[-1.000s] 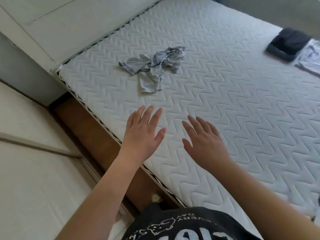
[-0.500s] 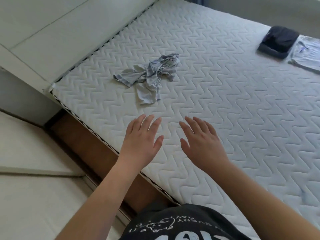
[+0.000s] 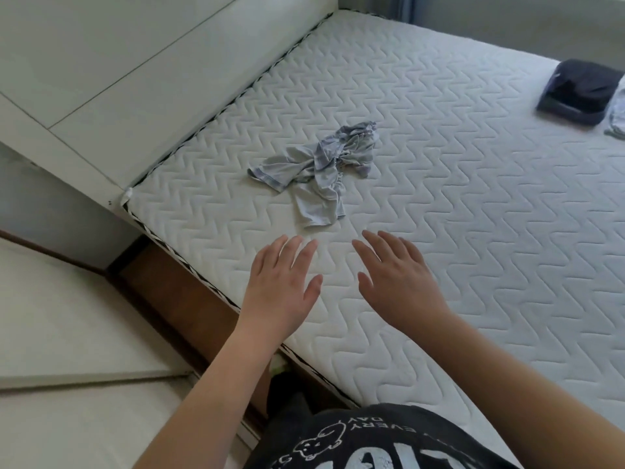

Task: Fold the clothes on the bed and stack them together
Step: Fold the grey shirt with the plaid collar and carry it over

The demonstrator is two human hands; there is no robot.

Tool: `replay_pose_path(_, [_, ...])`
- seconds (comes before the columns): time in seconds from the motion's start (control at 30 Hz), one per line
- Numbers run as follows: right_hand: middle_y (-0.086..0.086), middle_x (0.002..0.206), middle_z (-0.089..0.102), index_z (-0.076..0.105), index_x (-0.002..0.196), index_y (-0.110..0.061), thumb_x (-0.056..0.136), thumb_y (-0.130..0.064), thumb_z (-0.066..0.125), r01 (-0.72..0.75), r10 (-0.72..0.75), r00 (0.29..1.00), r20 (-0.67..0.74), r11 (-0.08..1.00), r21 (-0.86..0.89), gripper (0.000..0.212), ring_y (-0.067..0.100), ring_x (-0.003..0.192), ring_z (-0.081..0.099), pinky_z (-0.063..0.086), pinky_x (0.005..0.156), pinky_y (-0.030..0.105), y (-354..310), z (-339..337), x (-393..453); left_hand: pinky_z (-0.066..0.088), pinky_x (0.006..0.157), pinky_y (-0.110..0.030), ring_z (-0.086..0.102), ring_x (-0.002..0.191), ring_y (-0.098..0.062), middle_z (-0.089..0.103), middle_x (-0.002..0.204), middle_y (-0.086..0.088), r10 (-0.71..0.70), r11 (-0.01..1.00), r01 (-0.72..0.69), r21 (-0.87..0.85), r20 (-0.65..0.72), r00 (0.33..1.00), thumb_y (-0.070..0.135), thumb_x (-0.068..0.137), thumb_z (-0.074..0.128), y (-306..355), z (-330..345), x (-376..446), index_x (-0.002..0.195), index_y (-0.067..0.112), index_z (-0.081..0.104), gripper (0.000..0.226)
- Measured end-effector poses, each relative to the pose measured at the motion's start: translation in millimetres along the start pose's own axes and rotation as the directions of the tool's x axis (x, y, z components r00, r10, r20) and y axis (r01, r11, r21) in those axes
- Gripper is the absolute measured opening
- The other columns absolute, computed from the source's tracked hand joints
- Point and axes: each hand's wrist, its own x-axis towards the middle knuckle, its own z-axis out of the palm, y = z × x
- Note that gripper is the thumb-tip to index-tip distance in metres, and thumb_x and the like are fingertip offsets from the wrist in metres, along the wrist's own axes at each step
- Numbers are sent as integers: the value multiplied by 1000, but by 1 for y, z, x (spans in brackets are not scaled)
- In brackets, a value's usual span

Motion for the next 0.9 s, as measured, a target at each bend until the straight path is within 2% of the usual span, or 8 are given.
replay_pose_path(0.17, [-1, 160, 24, 27, 153, -23, 99, -36, 39, -86, 86, 995, 41, 996, 6, 57, 20, 147, 20, 10, 119, 36, -58, 19, 57, 16, 118, -41, 24, 146, -25, 34, 156, -3, 100, 994, -98, -37, 62, 993, 52, 99, 22, -82, 12, 37, 153, 25, 28, 62])
replay_pose_path(0.37, [-4, 161, 22, 23, 154, -25, 99, -36, 40, -209, 207, 974, 95, 978, 19, 59, 18, 146, 22, 14, 118, 35, -104, 30, 91, 19, 117, -43, 28, 144, -29, 37, 155, -7, 225, 974, -221, -52, 95, 970, 44, 99, 42, -154, 10, 75, 152, 20, 33, 59])
replay_pose_path(0.5, [-5, 160, 22, 21, 154, -26, 99, -37, 39, -299, 297, 951, 89, 954, 2, 59, 17, 146, 22, 14, 116, 33, -112, 35, 98, 18, 117, -41, 28, 144, -28, 36, 155, -7, 311, 950, -304, -68, 121, 943, 42, 99, 45, -169, 15, 101, 152, 19, 33, 58])
replay_pose_path(0.63, [-4, 160, 22, 18, 154, -26, 99, -38, 37, -347, 343, 933, 108, 938, 18, 60, 17, 145, 23, 16, 116, 34, -112, 47, 104, 15, 118, -39, 25, 145, -26, 33, 156, -5, 334, 942, -327, -71, 160, 929, 42, 99, 43, -170, 24, 119, 153, 21, 30, 59])
replay_pose_path(0.73, [-4, 159, 27, 23, 153, -25, 98, -37, 41, -354, 348, 931, 107, 935, 39, 60, 18, 143, 28, 20, 114, 34, -108, 55, 116, 15, 117, -37, 26, 144, -25, 34, 155, -5, 356, 934, -354, -47, 187, 916, 42, 99, 43, -170, 28, 127, 152, 21, 30, 59])
replay_pose_path(0.9, [-3, 157, 30, 26, 152, -24, 97, -33, 44, -327, 318, 938, 134, 944, 50, 58, 19, 141, 31, 24, 112, 36, -105, 71, 148, 23, 115, -40, 34, 140, -27, 43, 149, -7, 322, 947, -318, -49, 167, 932, 38, 97, 50, -184, 30, 136, 149, 19, 39, 57])
